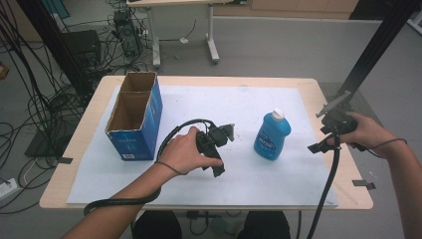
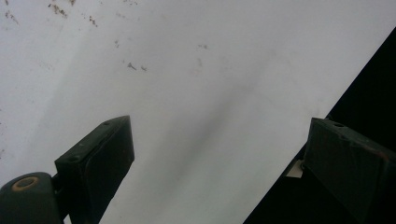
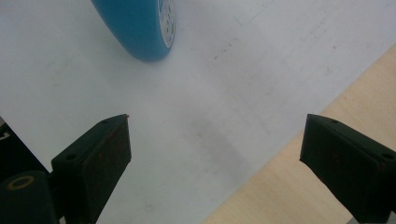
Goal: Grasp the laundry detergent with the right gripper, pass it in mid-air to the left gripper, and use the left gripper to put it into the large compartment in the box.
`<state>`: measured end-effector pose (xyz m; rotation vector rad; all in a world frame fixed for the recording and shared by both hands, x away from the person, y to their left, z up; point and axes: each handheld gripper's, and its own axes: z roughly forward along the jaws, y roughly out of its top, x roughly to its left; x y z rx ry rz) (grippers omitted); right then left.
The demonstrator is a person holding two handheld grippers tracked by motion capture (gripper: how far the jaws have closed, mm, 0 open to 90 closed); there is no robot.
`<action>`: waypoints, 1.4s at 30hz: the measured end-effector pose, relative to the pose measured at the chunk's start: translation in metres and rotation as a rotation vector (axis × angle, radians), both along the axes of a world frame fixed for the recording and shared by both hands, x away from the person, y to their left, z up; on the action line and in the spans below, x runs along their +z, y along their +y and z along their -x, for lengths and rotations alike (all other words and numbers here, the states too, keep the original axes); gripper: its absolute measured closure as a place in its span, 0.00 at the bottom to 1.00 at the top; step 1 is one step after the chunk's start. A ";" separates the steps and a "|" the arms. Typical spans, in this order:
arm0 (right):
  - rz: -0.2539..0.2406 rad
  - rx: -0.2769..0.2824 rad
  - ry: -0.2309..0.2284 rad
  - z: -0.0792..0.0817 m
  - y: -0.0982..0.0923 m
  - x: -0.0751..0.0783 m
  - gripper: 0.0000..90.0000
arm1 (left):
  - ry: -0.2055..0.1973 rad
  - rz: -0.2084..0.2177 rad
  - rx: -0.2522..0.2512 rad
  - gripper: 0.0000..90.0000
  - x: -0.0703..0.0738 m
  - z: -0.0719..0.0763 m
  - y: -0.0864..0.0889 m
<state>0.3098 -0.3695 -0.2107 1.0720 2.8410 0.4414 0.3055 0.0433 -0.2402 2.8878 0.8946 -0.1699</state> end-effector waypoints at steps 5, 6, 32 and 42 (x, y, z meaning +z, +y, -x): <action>-0.019 -0.001 -0.001 0.005 -0.005 0.000 0.10 | 0.001 -0.001 -0.002 0.10 0.000 0.000 0.000; -0.021 -0.002 -0.002 0.005 -0.005 -0.001 0.10 | 0.002 0.000 0.001 0.10 0.000 0.000 0.001; -0.078 0.006 -0.023 0.025 -0.007 -0.015 0.09 | 0.008 0.009 0.005 0.10 0.000 -0.002 0.002; -0.101 0.006 -0.028 0.029 -0.009 -0.019 0.09 | 0.005 0.008 0.006 0.10 0.000 -0.001 0.003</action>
